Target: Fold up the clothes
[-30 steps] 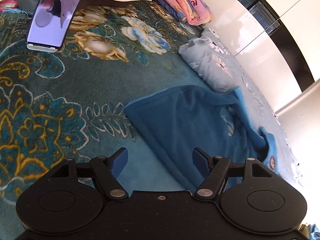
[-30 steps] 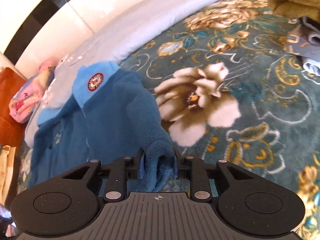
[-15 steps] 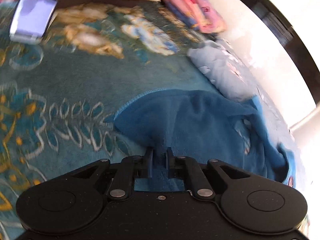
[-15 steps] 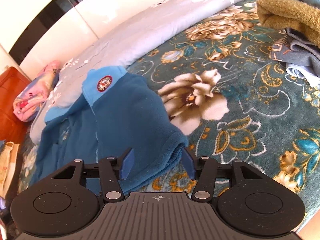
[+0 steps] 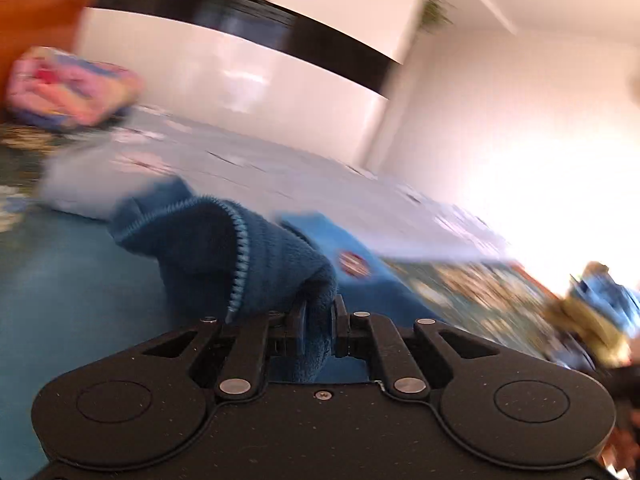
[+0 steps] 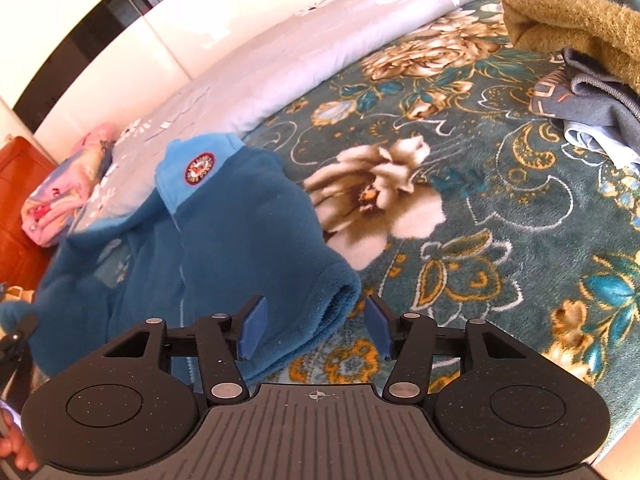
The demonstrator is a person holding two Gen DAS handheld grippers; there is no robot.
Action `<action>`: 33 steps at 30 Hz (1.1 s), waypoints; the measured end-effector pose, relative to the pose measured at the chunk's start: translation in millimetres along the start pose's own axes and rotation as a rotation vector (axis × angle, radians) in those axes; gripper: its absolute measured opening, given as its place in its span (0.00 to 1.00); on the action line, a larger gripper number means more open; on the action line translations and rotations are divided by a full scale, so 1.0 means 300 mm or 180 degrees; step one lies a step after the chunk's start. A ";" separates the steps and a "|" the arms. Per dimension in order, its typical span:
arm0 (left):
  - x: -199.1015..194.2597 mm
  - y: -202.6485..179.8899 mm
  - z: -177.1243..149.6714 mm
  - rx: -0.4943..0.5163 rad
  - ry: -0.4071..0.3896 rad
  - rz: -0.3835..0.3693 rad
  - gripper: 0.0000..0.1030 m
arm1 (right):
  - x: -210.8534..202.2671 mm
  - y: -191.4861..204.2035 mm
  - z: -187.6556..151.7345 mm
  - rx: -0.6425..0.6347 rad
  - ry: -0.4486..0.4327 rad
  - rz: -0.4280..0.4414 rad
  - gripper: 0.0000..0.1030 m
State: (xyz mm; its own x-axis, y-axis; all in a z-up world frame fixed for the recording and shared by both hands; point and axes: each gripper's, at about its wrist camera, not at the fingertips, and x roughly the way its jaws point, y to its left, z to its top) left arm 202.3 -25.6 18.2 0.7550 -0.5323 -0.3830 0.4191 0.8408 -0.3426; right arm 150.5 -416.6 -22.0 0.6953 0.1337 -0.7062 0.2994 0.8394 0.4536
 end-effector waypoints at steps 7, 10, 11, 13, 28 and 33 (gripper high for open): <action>0.191 -0.097 -0.166 0.0283 0.0996 -0.0138 0.15 | 0.018 -0.003 -0.012 0.0022 0.0068 0.0013 0.49; 0.156 -0.065 -0.164 0.0122 0.1011 -0.0255 0.33 | 0.019 0.028 -0.019 -0.0063 0.0083 0.0098 0.49; 0.136 -0.050 -0.154 0.0060 0.0994 -0.0321 0.36 | 0.019 0.042 -0.019 -0.0103 0.0087 0.0132 0.49; 0.075 -0.008 -0.136 -0.0014 0.0894 -0.0359 0.43 | 0.025 0.085 -0.019 -0.0192 0.0094 0.0239 0.50; 0.139 0.553 0.093 -0.1392 0.0346 0.0675 0.59 | 0.289 0.696 -0.169 -0.1497 0.0576 0.1001 0.59; 0.261 0.642 0.138 -0.1780 0.0358 0.0563 0.59 | 0.324 0.697 -0.194 -0.1564 0.0581 0.0906 0.26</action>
State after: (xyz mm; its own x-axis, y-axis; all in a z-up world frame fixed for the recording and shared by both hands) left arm 362.9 98.7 -42.1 0.7183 -0.4218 -0.5533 -0.0603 0.7546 -0.6534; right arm 242.7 -197.3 -27.2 0.5672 0.4411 -0.6955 -0.2499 0.8969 0.3650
